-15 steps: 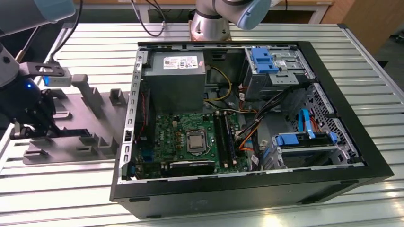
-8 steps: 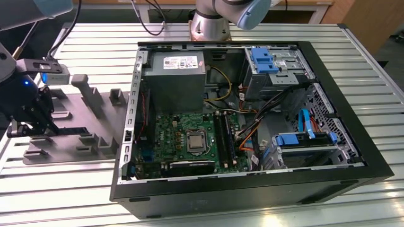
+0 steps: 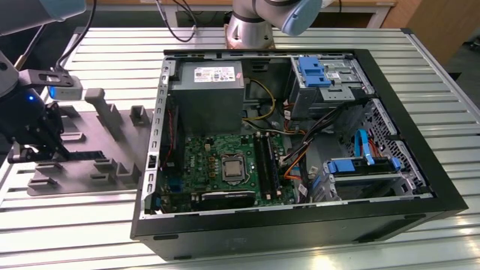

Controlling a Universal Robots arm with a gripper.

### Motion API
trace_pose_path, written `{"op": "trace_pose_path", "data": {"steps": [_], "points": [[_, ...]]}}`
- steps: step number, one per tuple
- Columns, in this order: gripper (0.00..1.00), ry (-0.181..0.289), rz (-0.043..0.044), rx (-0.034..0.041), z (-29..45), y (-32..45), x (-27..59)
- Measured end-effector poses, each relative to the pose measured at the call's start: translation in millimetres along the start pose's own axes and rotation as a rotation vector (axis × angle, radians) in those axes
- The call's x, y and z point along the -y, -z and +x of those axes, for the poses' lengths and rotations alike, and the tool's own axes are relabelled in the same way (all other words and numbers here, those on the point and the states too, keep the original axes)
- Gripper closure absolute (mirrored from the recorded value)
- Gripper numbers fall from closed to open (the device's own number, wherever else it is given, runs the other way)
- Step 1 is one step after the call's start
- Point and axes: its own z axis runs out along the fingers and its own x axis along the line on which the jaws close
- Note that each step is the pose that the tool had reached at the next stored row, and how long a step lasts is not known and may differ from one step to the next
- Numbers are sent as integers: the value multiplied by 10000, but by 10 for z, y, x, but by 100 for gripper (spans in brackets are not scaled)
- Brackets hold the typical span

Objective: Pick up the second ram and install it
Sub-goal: 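Pick up the second ram and move it above second insertion slot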

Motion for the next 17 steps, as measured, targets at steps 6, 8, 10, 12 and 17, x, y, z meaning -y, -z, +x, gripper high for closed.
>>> {"op": "trace_pose_path", "data": {"steps": [6, 8, 10, 12, 17], "points": [[86, 0, 0, 0, 1, 20, 0], [86, 0, 1, 1, 1, 26, 1], [86, 0, 1, 1, 1, 31, 1], [86, 0, 0, 0, 2, 37, 1], [86, 0, 0, 0, 2, 51, 2]]}}
